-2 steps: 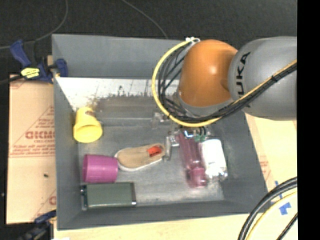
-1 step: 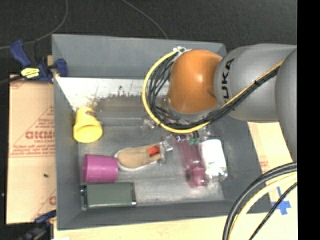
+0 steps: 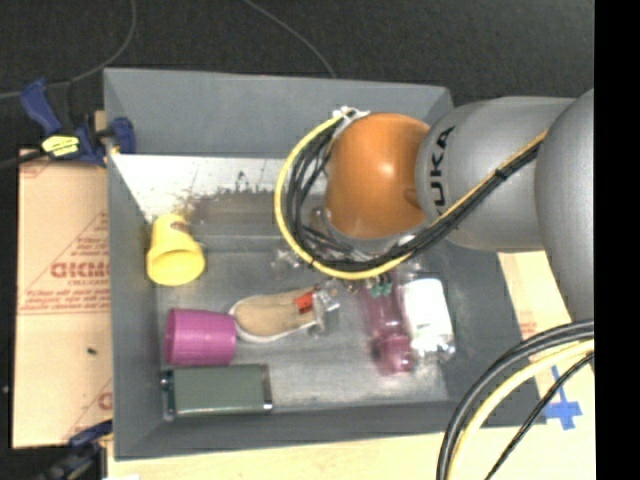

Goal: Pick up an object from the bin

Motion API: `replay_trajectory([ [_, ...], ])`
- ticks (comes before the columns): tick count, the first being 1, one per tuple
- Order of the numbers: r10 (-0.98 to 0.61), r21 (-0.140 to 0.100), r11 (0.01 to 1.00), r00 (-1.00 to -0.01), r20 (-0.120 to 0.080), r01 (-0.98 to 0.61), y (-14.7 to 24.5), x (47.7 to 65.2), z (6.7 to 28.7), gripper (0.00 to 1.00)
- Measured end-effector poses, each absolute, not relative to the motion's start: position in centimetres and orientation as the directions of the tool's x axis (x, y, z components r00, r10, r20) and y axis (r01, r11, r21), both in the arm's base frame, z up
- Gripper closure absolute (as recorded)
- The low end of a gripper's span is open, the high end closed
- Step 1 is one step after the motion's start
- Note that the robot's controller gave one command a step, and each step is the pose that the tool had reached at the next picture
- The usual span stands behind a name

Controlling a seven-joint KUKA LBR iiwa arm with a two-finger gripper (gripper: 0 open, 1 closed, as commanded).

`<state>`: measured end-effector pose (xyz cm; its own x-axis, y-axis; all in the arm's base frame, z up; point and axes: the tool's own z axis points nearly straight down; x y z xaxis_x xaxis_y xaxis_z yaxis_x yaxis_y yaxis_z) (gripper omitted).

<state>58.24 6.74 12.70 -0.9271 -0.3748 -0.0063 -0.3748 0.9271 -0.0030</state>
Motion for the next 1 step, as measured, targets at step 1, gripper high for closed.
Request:
replay_trajectory([
  [1,-0.663,-0.006,0.748,-0.748,-0.007,-0.663,7.87,58.77,8.44,0.0],
])
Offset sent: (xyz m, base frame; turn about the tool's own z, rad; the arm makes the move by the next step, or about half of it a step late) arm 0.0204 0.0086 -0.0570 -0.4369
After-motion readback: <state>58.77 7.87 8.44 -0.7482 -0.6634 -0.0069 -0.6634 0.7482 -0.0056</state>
